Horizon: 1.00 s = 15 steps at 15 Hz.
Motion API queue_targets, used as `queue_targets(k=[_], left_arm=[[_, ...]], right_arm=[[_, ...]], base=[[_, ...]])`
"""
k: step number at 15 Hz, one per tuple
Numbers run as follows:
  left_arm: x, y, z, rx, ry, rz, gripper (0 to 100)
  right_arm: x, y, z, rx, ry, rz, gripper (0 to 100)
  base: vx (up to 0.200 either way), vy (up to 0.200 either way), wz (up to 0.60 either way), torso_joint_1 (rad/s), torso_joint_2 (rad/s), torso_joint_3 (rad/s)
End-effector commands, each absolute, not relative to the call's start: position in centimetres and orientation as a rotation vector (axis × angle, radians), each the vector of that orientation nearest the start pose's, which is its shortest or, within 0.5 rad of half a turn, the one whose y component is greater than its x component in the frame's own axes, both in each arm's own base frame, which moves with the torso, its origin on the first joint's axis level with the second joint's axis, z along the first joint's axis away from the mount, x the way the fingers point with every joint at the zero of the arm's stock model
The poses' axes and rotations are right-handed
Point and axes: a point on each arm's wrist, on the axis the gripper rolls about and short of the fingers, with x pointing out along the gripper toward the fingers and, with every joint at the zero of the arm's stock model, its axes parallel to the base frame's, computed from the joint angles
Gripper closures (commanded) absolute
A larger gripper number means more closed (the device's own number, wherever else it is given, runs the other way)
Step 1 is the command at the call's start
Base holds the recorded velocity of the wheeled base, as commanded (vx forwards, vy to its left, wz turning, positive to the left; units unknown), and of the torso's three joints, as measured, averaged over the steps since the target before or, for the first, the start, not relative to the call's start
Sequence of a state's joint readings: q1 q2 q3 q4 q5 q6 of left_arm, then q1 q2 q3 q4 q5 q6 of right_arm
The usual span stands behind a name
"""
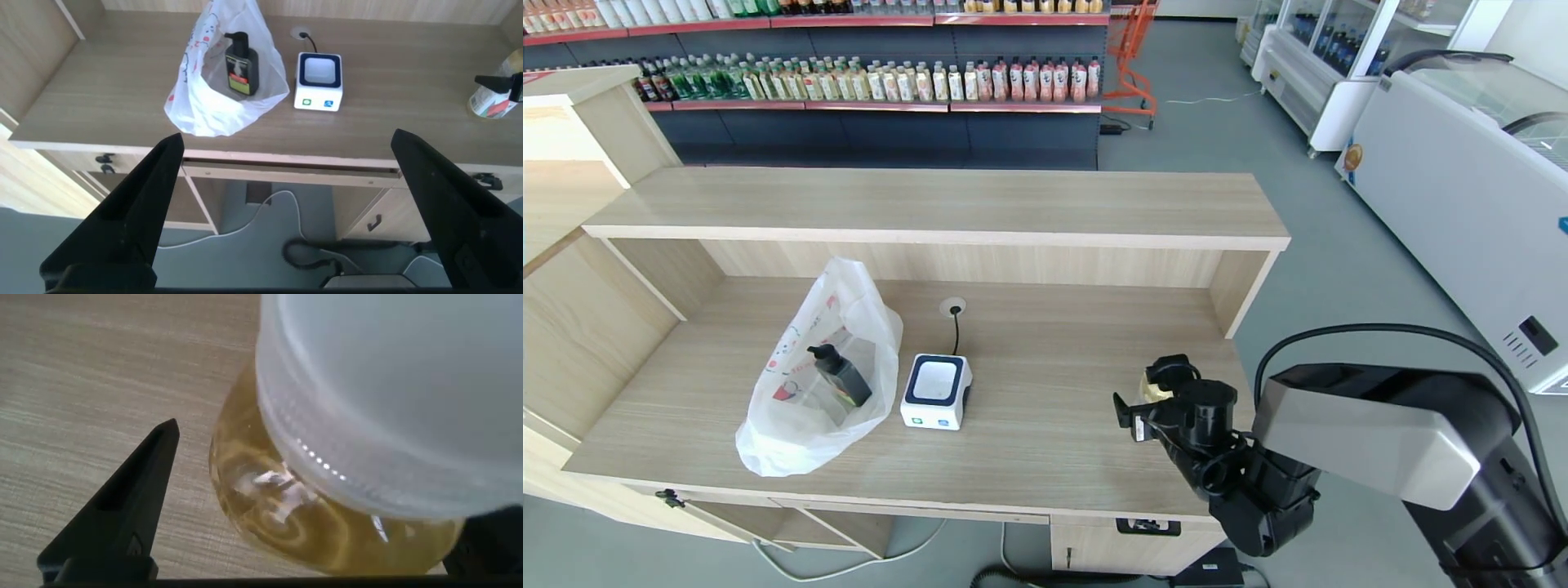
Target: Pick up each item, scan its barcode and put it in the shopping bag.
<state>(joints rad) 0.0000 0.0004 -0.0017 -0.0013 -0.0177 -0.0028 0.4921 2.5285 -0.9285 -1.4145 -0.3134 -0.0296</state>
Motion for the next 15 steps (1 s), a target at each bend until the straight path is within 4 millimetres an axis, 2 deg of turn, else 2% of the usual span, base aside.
queue_targets(k=[1, 5, 6, 15], left_arm=[[-2.3, 0.0, 7.6, -0.003, -0.003, -0.018, 0], [-2.3, 0.0, 7.6, -0.003, -0.003, -0.017, 0], [-2.3, 0.0, 7.6, -0.003, -0.003, -0.018, 0], [-2.3, 0.0, 7.6, -0.003, -0.003, -0.017, 0]], right_arm=[[37.0, 19.1, -2.9, -0.116, 0.176, 0.196, 0], [38.0, 19.7, -2.7, -0.112, 0.144, 0.241, 0], [38.3, 19.8, -2.6, -0.109, 0.131, 0.241, 100], [38.9, 18.6, -3.3, -0.140, 0.146, 0.213, 100]], base=[[0.000, 0.000, 0.00, 0.000, 0.00, 0.000], [0.000, 0.000, 0.00, 0.000, 0.00, 0.000], [0.000, 0.000, 0.00, 0.000, 0.00, 0.000], [0.000, 0.000, 0.00, 0.000, 0.00, 0.000]])
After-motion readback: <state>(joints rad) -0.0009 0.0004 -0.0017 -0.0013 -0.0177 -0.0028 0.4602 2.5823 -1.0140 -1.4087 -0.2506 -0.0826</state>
